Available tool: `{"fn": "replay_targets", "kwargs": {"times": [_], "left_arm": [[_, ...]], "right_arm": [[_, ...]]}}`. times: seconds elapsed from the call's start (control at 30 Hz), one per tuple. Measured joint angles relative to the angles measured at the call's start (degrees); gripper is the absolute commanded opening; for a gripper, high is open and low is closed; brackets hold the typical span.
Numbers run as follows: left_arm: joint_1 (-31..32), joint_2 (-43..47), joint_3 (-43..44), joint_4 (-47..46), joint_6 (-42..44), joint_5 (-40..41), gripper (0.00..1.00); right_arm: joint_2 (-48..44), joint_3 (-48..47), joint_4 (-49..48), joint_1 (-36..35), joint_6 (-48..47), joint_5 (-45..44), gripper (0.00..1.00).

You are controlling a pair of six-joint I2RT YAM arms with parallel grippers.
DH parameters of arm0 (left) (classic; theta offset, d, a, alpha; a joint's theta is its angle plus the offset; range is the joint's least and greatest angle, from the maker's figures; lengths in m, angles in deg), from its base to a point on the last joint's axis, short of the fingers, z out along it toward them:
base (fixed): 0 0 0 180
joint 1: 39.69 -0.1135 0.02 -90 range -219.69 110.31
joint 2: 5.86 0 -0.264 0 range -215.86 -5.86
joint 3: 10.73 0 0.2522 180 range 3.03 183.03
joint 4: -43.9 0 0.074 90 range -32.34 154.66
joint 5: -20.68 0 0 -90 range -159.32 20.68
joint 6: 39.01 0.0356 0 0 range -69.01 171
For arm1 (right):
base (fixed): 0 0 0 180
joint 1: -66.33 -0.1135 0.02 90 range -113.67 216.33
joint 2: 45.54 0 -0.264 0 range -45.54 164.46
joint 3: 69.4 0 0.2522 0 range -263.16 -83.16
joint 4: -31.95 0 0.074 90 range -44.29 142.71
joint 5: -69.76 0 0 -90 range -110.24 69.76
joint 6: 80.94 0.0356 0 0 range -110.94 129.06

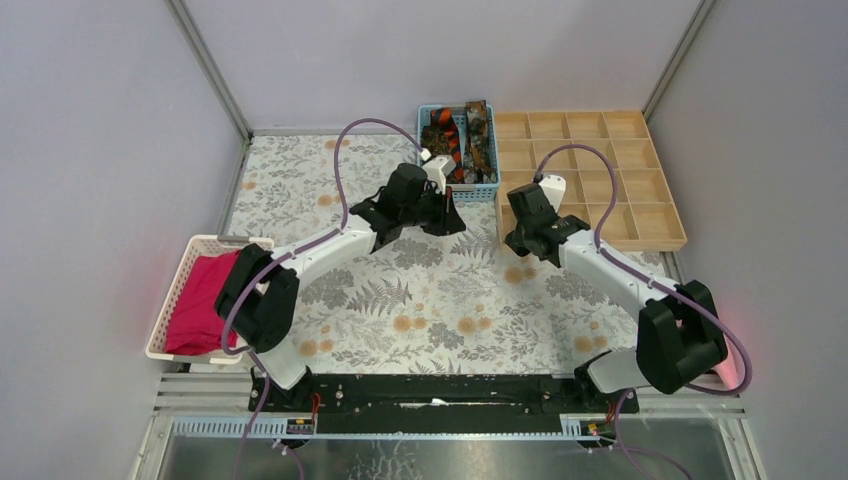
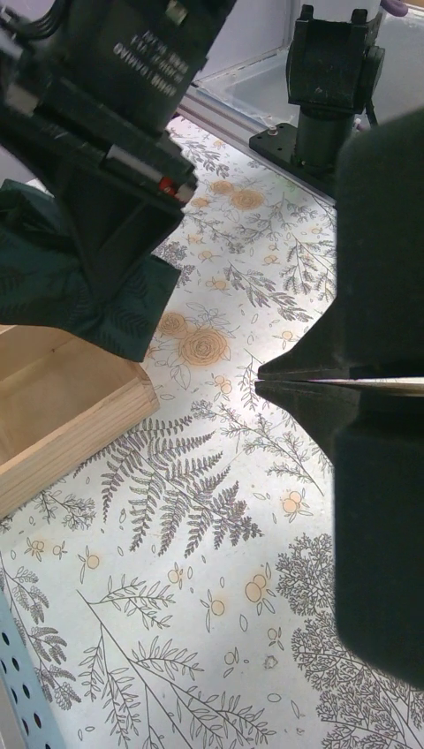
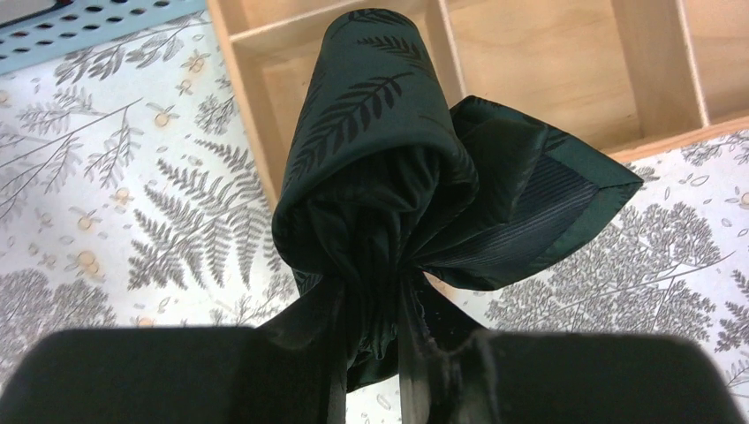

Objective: Roll the ties
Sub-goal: Pick up the tie at the center of the board, then place the tie in the storage box.

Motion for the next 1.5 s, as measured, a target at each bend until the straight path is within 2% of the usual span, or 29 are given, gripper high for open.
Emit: {"fn": "replay_targets", "kwargs": {"times": [0.3,0.53,1.07,1.5], "left_arm": [[0.0,0.0,-0.2,-0.7,-0.2,-0.2,0.00],[-0.1,0.0,-0.3,-1.0,-0.1,-0.2,0.00],[-2.3,-0.1,-0.3,-1.3,-0.2,-2.7,0.00],[-5.0,-1.4,4.4,0.3,-0.2,-6.9,0.00]], "right_arm": [[10.6,-6.2,-2.2,6.4,-4.1,3.6,0.00],[17.9,-12.1,-0.4,7.2,-5.6,9.9,0.00],[31.6,-29.1,18.3,7.3,-10.3,13.3,0.00],[34.8,-31.5,22.1,7.4,-12.8,14.1,0.00]]}}
